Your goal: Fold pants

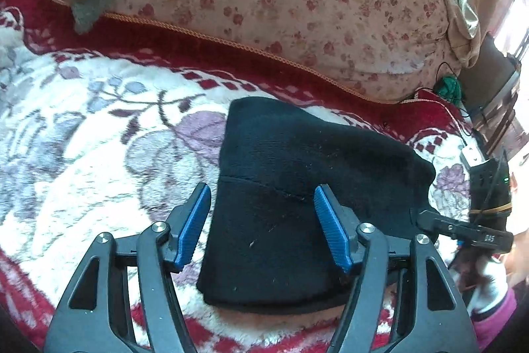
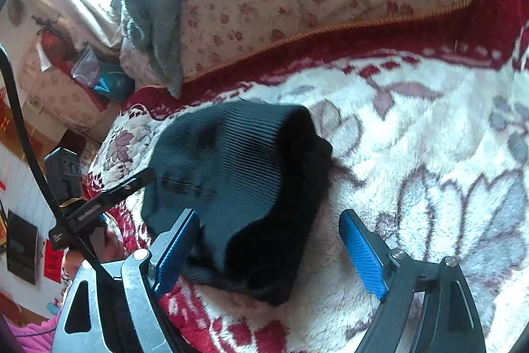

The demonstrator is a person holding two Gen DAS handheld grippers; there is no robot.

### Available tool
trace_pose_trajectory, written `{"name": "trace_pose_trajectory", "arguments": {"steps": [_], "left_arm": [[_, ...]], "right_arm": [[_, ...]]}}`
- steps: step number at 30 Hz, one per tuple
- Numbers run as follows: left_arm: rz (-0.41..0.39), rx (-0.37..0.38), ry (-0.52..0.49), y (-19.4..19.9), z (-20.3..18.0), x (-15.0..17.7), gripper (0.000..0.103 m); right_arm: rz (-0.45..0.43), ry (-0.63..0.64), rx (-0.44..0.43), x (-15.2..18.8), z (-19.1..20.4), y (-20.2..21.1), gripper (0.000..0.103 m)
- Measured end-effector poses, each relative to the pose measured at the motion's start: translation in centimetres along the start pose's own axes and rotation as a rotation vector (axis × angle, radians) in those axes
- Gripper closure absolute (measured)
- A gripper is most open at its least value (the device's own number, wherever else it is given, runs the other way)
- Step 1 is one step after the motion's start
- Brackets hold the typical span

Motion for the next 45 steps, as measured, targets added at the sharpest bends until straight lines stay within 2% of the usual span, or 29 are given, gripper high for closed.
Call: {"name": "trace_pose_trajectory", "arguments": {"steps": [1,3,6,7,8,10,12,14,15,18,20,27,32,37,45], "left_arm": [[0.007,0.006,0.001,-0.3,0.0,0.0,0.038],[0.026,0.016,0.006,-1.1,0.0,0.1,0.03],[0.049,0.054,0.03,-2.3,-0.3,0.3,0.028],[0.047,0.054,0.033,-2.6,-0.4,0.3,0.028],[0.04,0.051,0.028,-2.8,-0.5,0.4,0.028],[0.032,0.05,0.016,-3.0,-0.6,0.5,0.029],[0.025,0.061,0.014,-2.9,-0.8,0.4,0.038],[0.019,0.061,0.005,-2.4,-0.9,0.2,0.047],[0.013,0.06,0.005,-2.1,-0.9,0.1,0.053],[-0.008,0.061,0.01,-0.8,-0.7,-0.3,0.063],[-0.031,0.058,0.005,0.3,-0.6,-0.8,0.065],[-0.135,0.026,0.042,5.3,2.1,-3.0,0.067],[-0.186,-0.048,0.053,8.8,5.5,-3.4,0.067],[-0.215,-0.118,0.094,11.4,9.7,-3.1,0.067],[-0.209,-0.196,0.171,12.4,15.8,-1.5,0.067]], "right_arm": [[0.0,-0.014,-0.022,0.0,-0.1,-0.4,0.016],[-0.001,-0.017,-0.044,-0.1,-0.2,-1.0,0.016],[-0.004,-0.019,-0.083,-0.4,0.0,-1.5,0.014],[-0.006,-0.013,-0.101,-0.6,0.3,-1.7,0.016],[-0.006,-0.001,-0.11,-0.6,0.4,-1.9,0.029],[-0.025,0.01,-0.115,-0.7,0.5,-2.4,0.033],[-0.037,0.004,-0.129,-0.6,0.5,-2.3,0.038],[-0.049,0.003,-0.144,-0.7,0.8,-1.7,0.049],[-0.055,0.016,-0.146,-0.8,1.2,-1.4,0.051],[-0.065,0.055,-0.149,-1.1,2.6,-0.5,0.059],[-0.074,0.07,-0.163,-1.5,3.5,-0.1,0.062],[-0.049,0.144,-0.21,-1.7,8.2,-1.3,0.064],[-0.029,0.187,-0.267,-2.2,12.5,-3.4,0.064],[0.012,0.231,-0.314,-2.3,16.7,-6.5,0.064],[0.085,0.247,-0.341,-1.5,20.6,-12.4,0.064]]}}
Point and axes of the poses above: each gripper's, at about its wrist camera, not at the fingertips, and y roughly against the way its jaws point, z to its left, x to its underside, the point moved 10 cm from there along -y, roughly the way its jaws point
